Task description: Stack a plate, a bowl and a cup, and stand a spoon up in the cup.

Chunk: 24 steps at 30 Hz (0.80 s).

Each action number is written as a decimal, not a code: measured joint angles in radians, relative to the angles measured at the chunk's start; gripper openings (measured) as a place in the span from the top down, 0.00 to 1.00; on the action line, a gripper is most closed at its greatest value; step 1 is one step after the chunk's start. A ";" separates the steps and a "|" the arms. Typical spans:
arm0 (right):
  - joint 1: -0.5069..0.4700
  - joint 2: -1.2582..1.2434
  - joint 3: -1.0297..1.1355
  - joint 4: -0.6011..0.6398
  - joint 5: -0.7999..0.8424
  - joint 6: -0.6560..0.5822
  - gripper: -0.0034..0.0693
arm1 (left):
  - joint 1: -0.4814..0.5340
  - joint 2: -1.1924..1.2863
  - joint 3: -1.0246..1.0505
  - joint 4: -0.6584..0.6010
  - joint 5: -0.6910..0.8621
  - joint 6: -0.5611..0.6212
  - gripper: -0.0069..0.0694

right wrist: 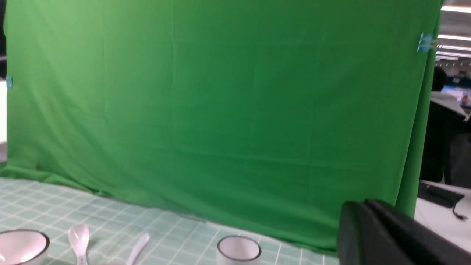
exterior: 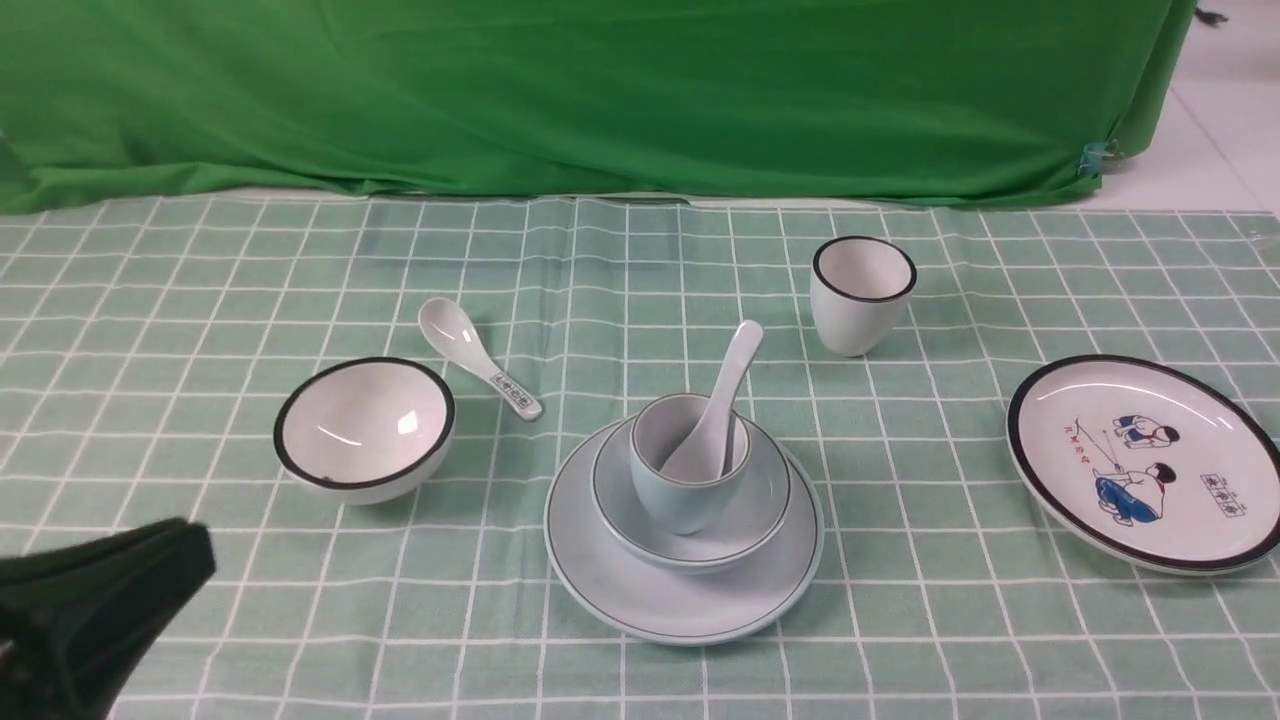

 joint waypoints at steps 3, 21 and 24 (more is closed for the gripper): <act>0.000 0.016 0.000 0.000 0.023 0.000 0.88 | 0.000 -0.074 0.015 0.000 0.003 -0.002 0.90; 0.000 0.019 0.000 0.000 0.046 0.002 0.80 | 0.003 -0.105 0.017 -0.008 -0.005 0.009 0.89; 0.000 0.019 0.000 0.000 0.046 0.003 0.79 | 0.057 -0.144 0.037 -0.105 -0.040 0.096 0.89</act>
